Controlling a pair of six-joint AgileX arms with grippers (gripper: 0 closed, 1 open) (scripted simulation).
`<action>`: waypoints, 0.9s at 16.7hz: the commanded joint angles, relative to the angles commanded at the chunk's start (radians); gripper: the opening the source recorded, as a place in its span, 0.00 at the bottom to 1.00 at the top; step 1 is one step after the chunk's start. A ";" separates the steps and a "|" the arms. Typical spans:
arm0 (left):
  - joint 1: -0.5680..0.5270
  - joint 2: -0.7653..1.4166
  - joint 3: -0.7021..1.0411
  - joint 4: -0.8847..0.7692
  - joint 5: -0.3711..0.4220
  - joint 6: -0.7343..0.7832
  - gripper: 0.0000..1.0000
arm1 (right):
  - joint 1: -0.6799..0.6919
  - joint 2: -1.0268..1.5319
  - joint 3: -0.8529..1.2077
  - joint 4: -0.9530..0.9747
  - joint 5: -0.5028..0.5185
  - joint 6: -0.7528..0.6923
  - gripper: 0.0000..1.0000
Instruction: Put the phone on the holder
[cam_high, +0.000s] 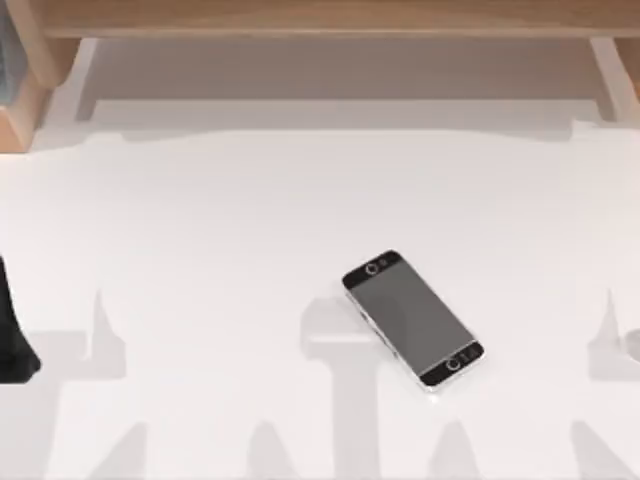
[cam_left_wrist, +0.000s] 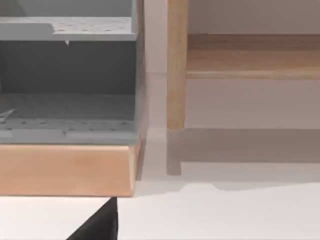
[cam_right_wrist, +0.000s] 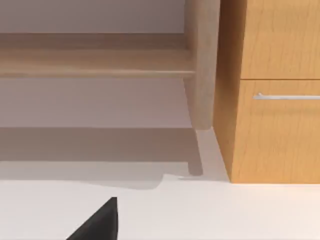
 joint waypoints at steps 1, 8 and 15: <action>0.000 0.000 0.000 0.000 0.000 0.000 1.00 | 0.000 0.000 0.000 0.000 0.000 0.000 1.00; 0.000 0.000 0.000 0.000 0.000 0.000 1.00 | 0.081 0.220 0.210 -0.141 -0.002 0.012 1.00; 0.000 0.000 0.000 0.000 0.000 0.000 1.00 | 0.276 0.920 0.742 -0.501 0.002 0.033 1.00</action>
